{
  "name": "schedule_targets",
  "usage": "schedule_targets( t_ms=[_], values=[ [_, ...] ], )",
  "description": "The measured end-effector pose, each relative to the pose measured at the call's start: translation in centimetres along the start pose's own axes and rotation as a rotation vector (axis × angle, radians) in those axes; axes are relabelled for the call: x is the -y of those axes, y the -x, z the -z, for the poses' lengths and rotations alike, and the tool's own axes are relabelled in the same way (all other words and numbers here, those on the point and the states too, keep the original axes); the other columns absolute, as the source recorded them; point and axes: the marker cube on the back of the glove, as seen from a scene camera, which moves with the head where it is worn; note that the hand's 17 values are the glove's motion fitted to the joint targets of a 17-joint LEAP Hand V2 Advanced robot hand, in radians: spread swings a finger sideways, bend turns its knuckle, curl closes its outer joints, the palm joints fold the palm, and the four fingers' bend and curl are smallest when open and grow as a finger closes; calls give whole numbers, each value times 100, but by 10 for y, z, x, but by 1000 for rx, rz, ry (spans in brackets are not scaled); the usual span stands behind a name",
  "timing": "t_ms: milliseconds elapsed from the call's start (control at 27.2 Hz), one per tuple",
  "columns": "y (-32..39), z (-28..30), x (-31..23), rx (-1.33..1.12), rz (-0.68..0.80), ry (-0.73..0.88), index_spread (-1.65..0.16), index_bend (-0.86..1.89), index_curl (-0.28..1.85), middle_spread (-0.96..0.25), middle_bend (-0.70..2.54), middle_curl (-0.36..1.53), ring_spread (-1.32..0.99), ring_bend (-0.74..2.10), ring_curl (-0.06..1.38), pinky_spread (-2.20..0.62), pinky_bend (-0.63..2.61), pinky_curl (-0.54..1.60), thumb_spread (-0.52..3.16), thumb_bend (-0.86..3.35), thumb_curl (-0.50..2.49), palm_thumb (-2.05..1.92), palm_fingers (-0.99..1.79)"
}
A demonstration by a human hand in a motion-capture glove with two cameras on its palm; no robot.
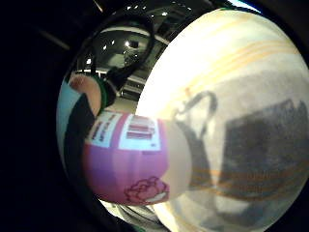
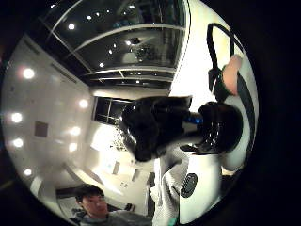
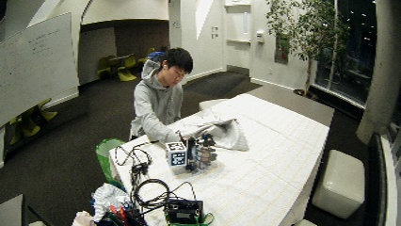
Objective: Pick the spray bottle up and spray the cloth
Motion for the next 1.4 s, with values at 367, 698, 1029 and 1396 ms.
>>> schedule_targets(
  t_ms=[367, 698, 1029, 1396],
  values=[
    [29, -31, 16, -412, 181, 291, -18, 31, 45, -10, 37, 46, -15, 48, 40, -11, 27, 35, 41, -3, 58, 102, 141],
    [96, -51, -28, -752, 354, 570, -13, 37, 49, -8, 45, 49, -14, 54, 44, -16, 33, 39, 23, -3, 62, 101, 141],
    [201, -38, -71, -1036, 548, 631, -12, 41, 51, -7, 48, 51, -13, 59, 46, -17, 35, 40, 14, -3, 65, 100, 139],
    [210, -35, -114, -1246, 701, 634, -11, 43, 52, -7, 51, 51, -13, 60, 47, -17, 37, 42, 9, -3, 68, 99, 138]
  ],
)
